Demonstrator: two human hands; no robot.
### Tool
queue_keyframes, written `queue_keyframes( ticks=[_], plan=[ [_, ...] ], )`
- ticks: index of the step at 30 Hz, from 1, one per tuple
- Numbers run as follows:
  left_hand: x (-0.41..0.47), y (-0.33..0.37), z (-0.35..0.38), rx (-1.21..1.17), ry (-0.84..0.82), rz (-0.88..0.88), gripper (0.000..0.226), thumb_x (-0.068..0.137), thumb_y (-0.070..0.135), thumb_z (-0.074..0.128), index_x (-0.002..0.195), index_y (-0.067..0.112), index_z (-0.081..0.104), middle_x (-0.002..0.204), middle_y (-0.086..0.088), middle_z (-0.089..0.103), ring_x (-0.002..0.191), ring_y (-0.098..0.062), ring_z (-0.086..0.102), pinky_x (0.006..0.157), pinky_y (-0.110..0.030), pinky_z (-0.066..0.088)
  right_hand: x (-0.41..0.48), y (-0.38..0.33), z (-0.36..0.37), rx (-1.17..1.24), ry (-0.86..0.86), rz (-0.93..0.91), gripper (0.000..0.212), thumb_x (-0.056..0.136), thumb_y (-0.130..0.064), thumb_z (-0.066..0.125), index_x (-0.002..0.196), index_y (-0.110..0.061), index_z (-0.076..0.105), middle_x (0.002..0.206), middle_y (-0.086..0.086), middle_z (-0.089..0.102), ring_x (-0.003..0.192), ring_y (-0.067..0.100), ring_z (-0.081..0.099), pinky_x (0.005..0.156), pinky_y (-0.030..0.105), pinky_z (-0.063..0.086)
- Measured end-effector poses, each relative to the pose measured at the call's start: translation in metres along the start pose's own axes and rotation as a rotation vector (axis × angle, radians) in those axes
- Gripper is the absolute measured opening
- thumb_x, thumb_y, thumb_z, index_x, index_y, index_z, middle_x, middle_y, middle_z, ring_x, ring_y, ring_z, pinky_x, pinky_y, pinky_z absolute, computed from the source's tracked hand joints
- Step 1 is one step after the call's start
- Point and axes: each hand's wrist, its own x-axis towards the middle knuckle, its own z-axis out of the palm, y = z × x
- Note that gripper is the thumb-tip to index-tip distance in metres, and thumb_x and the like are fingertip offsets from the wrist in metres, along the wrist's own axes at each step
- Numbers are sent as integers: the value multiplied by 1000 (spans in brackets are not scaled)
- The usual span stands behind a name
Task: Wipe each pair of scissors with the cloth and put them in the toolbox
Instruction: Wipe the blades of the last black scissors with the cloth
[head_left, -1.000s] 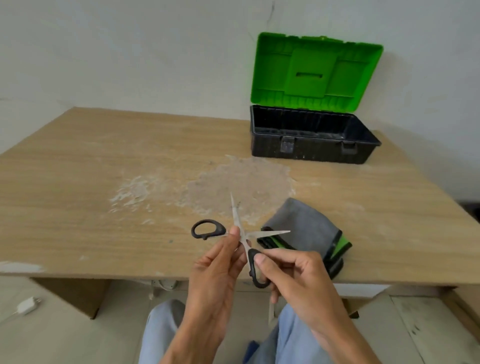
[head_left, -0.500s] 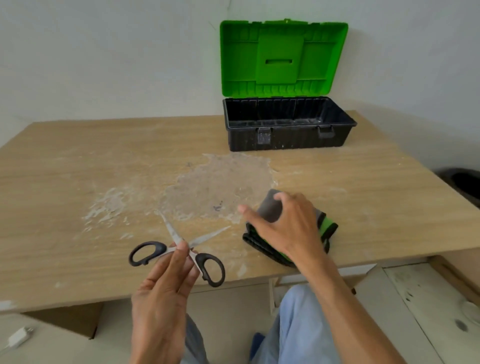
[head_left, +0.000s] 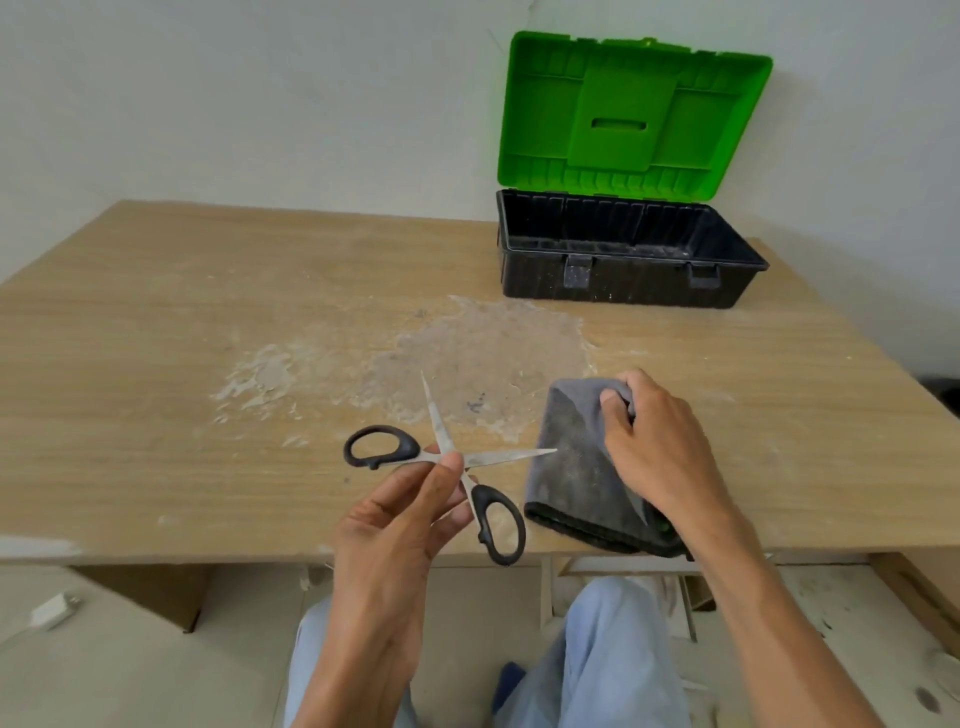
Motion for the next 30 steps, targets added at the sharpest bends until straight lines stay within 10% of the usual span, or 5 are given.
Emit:
queue_keyframes(
  ticks=[6, 12, 17, 21, 30],
  plan=[
    [-7, 8, 2, 73, -33, 55, 12, 79, 20, 75, 73, 11, 79, 74, -8, 70, 69, -14, 66, 67, -24, 56, -7, -15, -32, 144, -143, -84, 41, 89, -43, 79, 61, -17, 64, 73, 5, 76, 51, 19, 61, 50, 26, 38],
    [-22, 15, 8, 208, -105, 153, 12, 71, 20, 78, 74, 9, 80, 81, -5, 77, 68, -11, 70, 60, -19, 56, -18, -39, -96, 197, 54, -348, 69, 94, -61, 64, 83, 6, 77, 63, 17, 72, 48, 22, 62, 41, 29, 46],
    [-34, 25, 17, 204, -129, 291, 16, 70, 23, 77, 72, 7, 77, 67, -10, 72, 54, -8, 60, 51, -14, 47, -71, -65, -112, 176, -279, -580, 37, 94, -65, 60, 106, -38, 82, 62, -12, 70, 47, 9, 59, 42, 16, 49],
    [-41, 26, 20, 131, -139, 319, 10, 72, 15, 74, 69, 5, 76, 63, -8, 71, 50, -8, 58, 45, -14, 44, -87, -53, -106, 80, -395, -610, 53, 79, -94, 49, 125, -70, 55, 84, -27, 67, 77, 1, 68, 64, 26, 58],
    [-47, 21, 25, 86, -201, 314, 13, 76, 9, 70, 73, -3, 71, 58, -4, 67, 48, -4, 57, 48, -12, 46, -82, -36, -84, 263, -138, -431, 65, 87, -87, 40, 130, -44, 65, 125, -29, 65, 123, -7, 59, 101, 24, 47]
  ],
)
